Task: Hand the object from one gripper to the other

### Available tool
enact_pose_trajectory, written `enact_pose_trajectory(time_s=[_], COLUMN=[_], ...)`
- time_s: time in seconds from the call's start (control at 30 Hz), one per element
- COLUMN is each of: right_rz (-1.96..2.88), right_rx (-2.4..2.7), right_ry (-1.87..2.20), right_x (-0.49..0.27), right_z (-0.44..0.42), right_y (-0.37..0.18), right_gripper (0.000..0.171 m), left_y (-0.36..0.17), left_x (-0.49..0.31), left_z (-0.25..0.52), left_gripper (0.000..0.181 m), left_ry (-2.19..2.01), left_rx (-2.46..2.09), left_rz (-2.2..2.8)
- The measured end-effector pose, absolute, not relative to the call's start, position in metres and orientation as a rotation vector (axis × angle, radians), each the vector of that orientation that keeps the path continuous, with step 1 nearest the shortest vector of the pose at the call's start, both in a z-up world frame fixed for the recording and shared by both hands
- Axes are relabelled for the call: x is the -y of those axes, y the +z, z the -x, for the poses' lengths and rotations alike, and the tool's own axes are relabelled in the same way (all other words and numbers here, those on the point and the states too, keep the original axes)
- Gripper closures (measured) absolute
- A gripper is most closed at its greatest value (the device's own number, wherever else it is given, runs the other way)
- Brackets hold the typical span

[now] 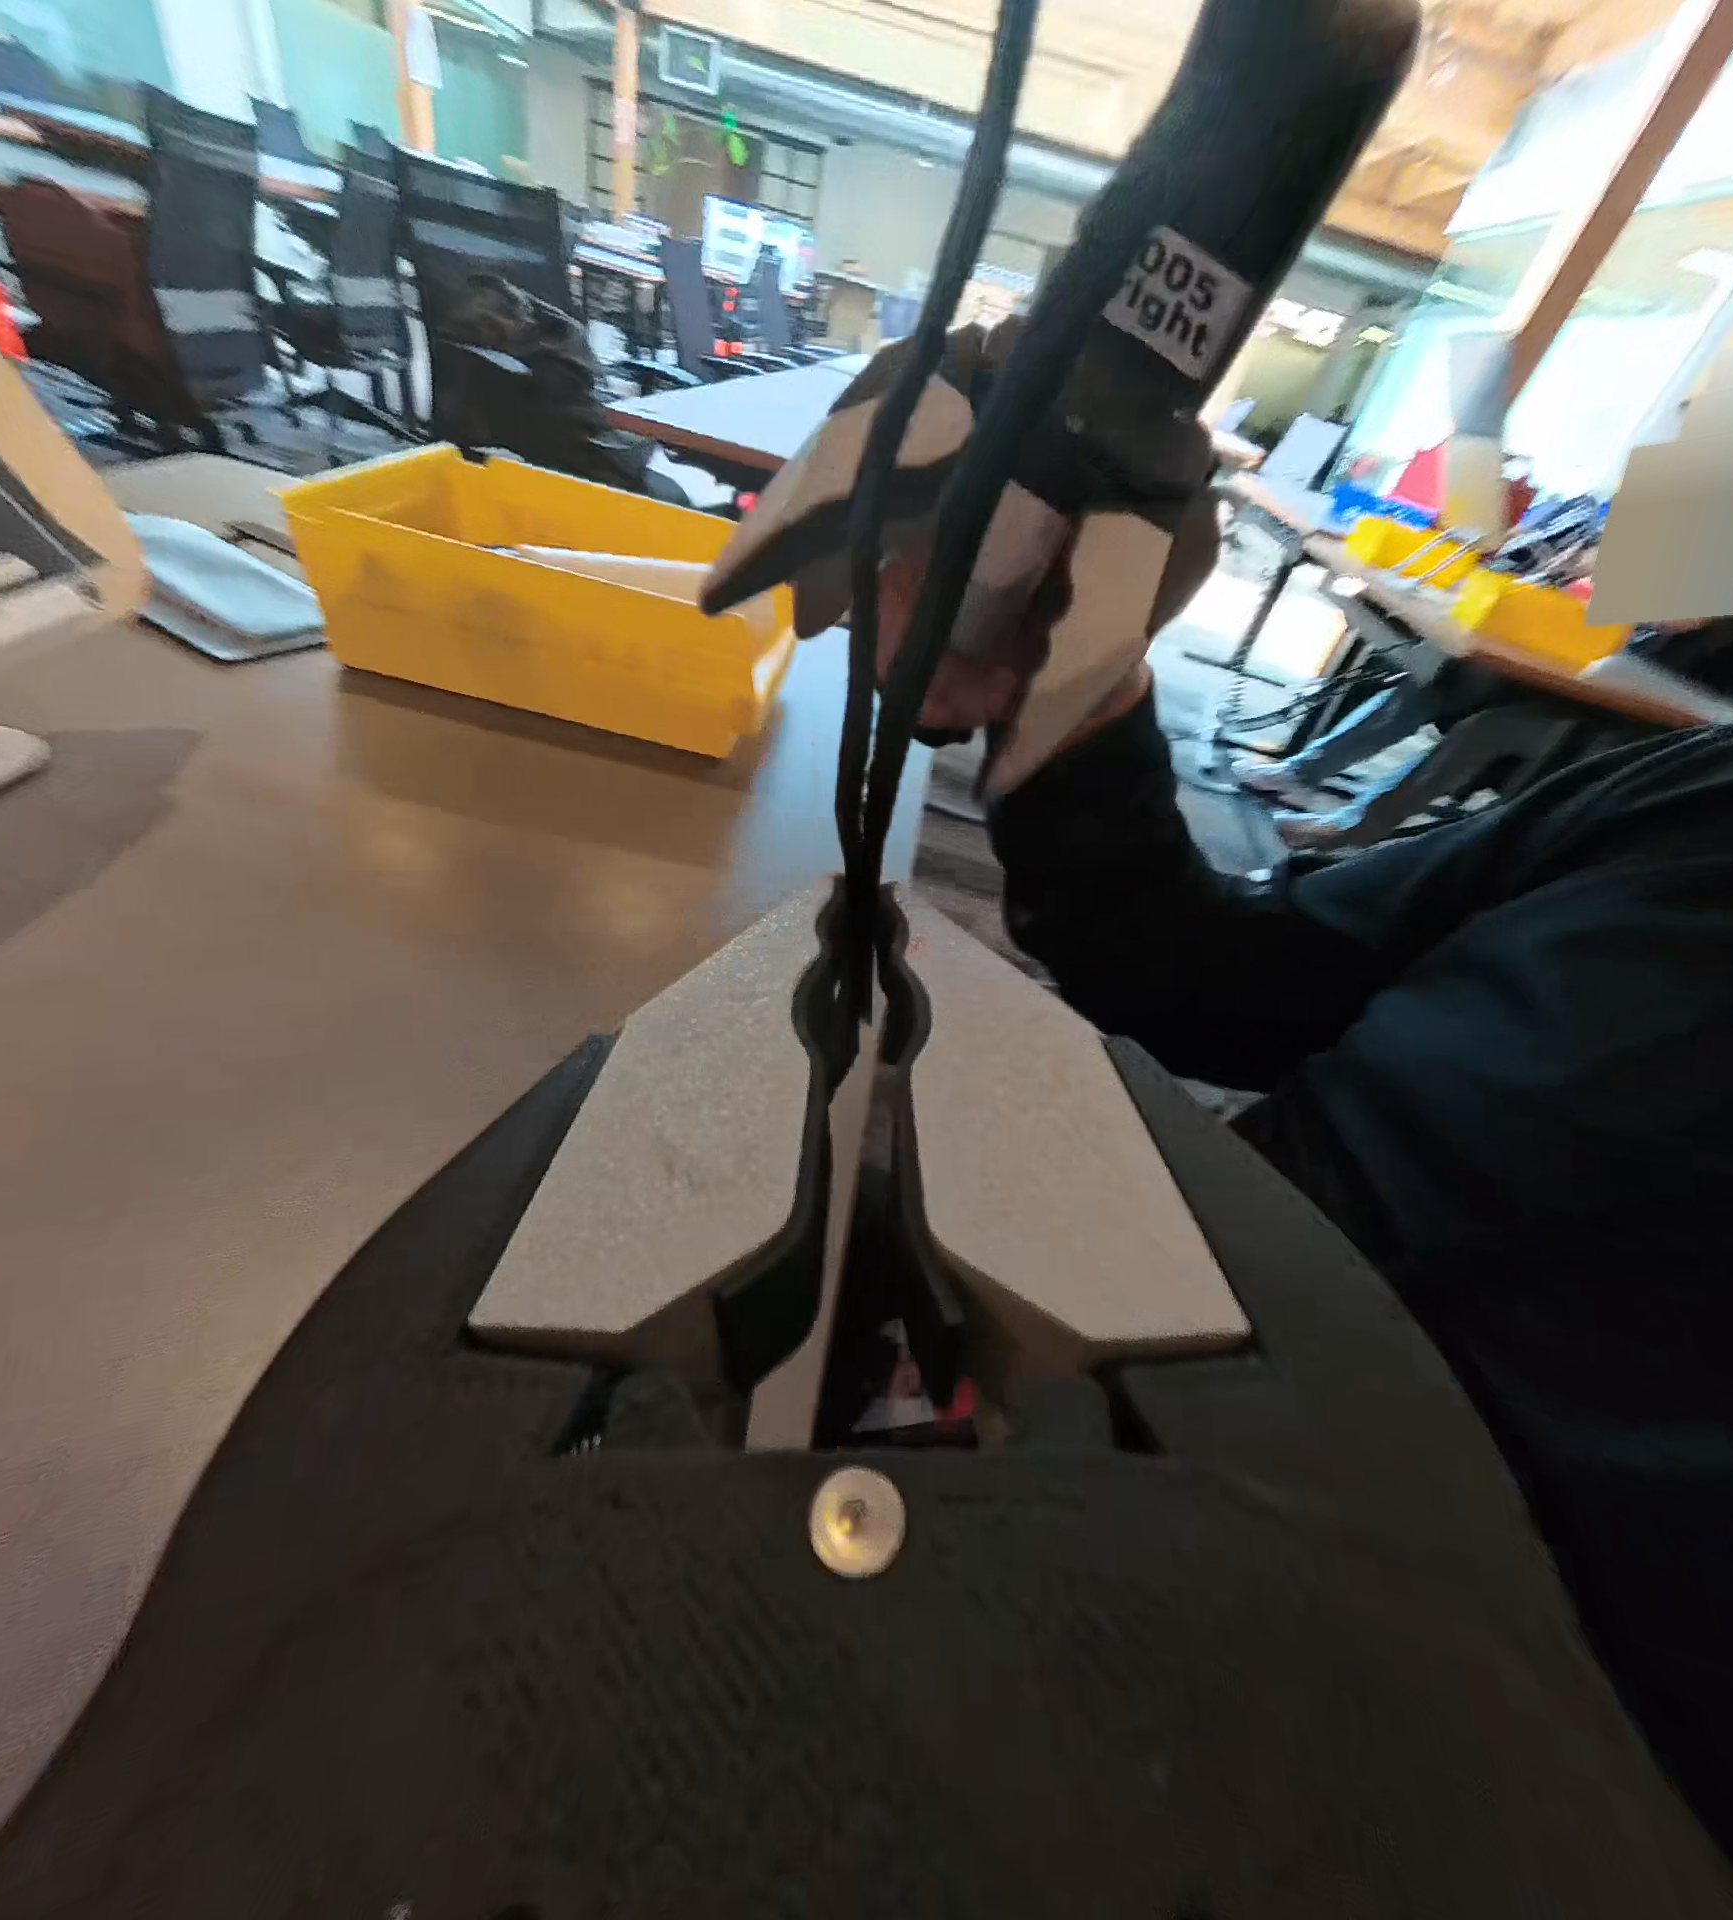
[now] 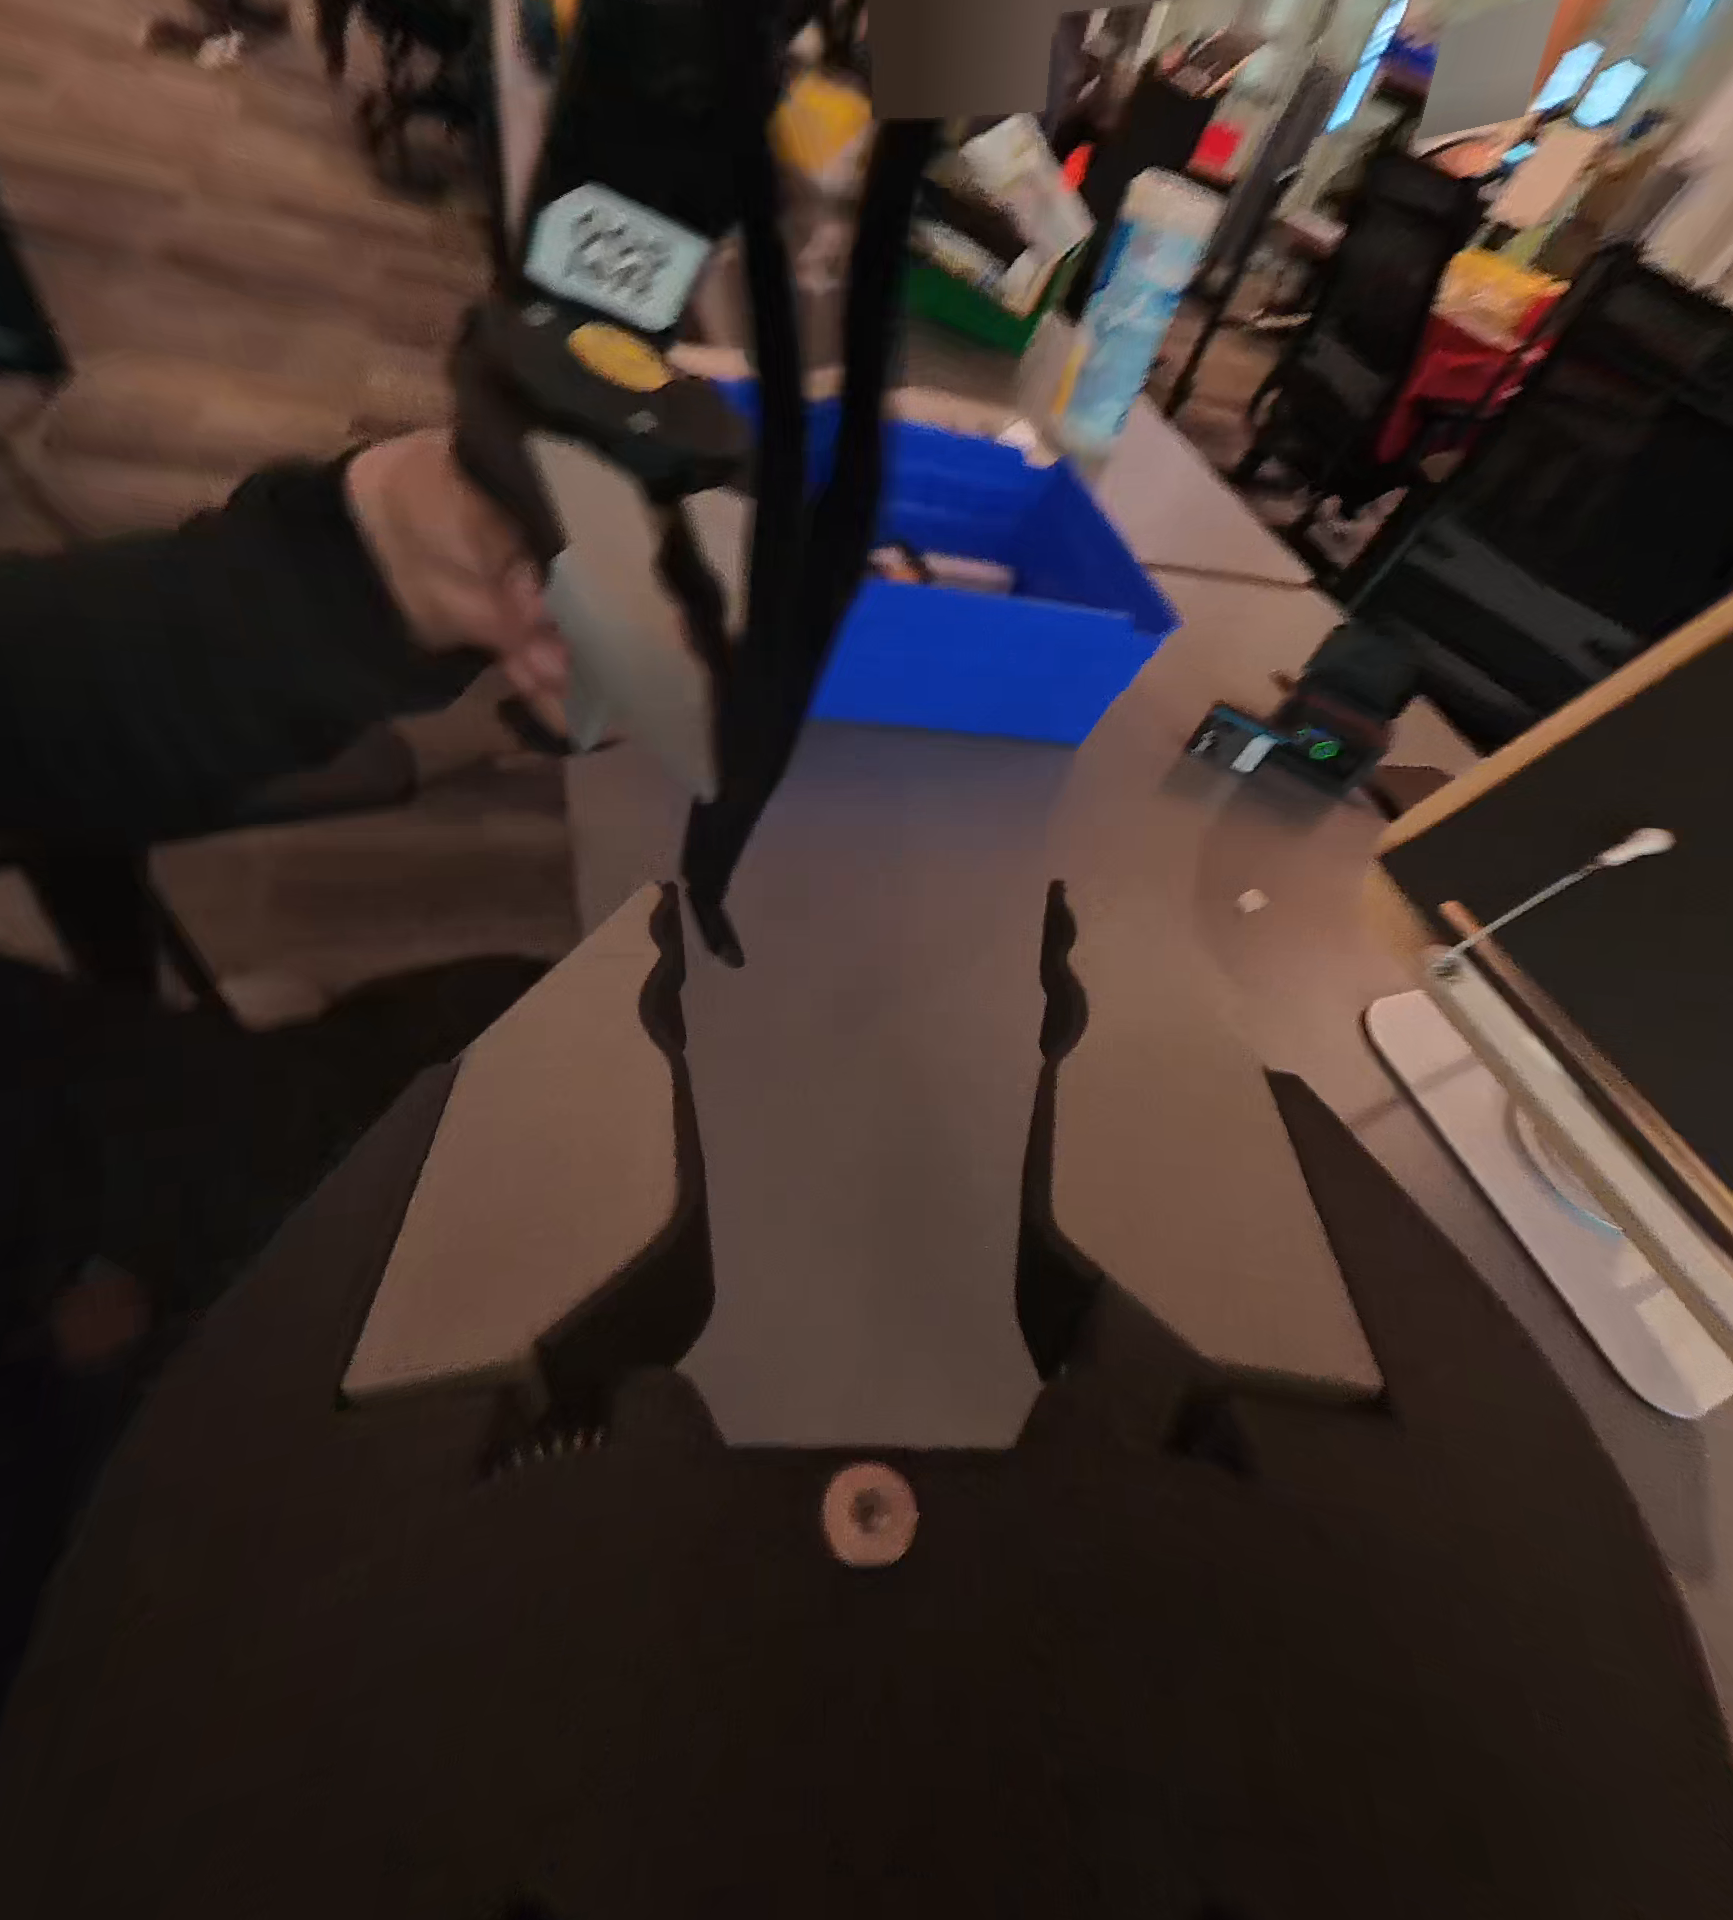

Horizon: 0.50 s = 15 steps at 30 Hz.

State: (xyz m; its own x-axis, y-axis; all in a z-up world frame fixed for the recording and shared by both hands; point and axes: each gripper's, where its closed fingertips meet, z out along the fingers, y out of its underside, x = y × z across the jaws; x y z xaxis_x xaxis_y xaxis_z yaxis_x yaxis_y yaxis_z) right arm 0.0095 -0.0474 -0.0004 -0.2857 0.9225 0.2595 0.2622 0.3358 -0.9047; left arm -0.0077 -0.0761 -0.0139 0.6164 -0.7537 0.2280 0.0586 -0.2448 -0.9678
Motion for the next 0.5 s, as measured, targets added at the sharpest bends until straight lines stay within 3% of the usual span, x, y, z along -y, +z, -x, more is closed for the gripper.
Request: enact_pose_trajectory(time_s=[0.23,0.5], right_rz=[0.989,0.868], right_rx=[1.889,1.912], right_ry=[0.956,0.927], right_x=[0.068,0.076], right_z=[-0.011,-0.014], right_y=[-0.016,-0.015], right_gripper=[0.103,0.096], left_y=[-0.038,-0.058], left_x=[0.045,0.056], left_z=[0.026,-0.001], left_gripper=[0.180,0.180], left_ry=[-1.054,-1.041], left_rx=[-0.359,-0.542], left_rz=[1.681,1.758])
